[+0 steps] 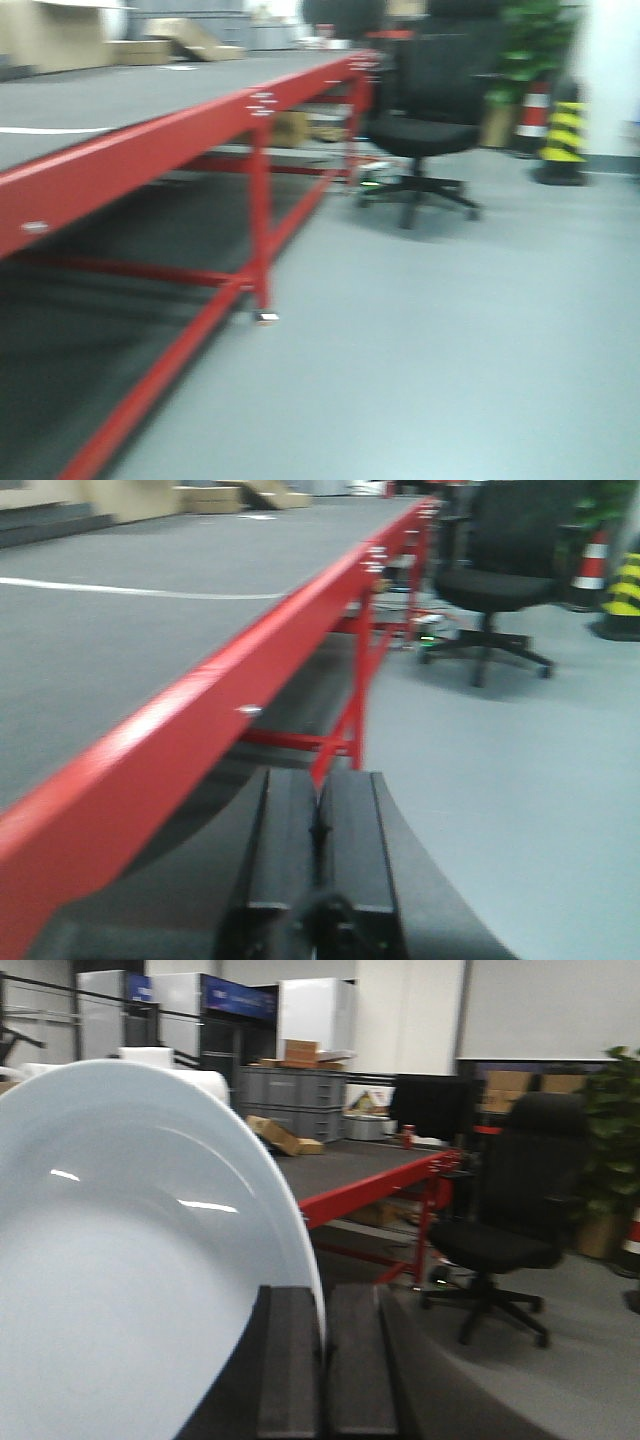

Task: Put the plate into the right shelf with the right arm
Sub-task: 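Drive the base away from the bench holding the plate in the right gripper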

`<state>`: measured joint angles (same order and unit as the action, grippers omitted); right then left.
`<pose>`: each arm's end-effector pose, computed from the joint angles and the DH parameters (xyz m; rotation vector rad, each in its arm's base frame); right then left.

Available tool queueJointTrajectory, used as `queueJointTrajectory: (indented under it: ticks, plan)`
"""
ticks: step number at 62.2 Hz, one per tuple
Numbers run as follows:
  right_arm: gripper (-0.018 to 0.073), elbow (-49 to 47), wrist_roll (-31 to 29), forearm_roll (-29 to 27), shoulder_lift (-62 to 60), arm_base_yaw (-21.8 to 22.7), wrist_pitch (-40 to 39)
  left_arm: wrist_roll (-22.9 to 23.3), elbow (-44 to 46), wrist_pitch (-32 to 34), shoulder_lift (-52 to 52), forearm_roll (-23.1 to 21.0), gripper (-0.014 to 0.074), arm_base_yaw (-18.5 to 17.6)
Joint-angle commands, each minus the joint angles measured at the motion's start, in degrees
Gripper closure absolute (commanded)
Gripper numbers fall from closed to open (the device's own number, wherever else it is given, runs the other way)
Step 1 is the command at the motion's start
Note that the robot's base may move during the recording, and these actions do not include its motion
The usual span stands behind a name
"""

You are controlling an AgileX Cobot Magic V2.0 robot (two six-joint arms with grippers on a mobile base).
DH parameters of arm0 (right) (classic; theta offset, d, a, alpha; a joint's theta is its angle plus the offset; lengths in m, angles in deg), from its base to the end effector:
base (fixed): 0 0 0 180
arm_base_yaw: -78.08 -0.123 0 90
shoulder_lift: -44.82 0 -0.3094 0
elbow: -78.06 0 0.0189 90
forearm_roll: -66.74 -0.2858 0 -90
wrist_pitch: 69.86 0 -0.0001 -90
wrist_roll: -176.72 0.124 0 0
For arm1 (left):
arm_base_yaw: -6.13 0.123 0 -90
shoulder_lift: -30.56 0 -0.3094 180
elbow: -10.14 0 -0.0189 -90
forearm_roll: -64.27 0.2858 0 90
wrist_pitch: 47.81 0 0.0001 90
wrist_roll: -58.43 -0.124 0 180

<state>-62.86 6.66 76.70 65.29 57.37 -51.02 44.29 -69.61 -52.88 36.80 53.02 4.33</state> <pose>0.0662 0.0176 0.4177 -0.1936 1.3553 0.2727 0.1001 -0.0053 0.1933 0.0790 1.5856 0.0017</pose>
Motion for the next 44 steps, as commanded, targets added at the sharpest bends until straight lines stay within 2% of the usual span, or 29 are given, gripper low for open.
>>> queueJointTrajectory:
  ticks: [1, 44]
  plan:
    - [0.0505, -1.7, -0.3, 0.9, 0.6, 0.2, -6.0, 0.1, -0.5, 4.7, -0.6, -0.2, 0.0643, -0.5]
    - [0.0505, -1.7, -0.3, 0.9, 0.6, 0.2, -6.0, 0.1, -0.5, 4.7, -0.6, -0.2, 0.0643, -0.5]
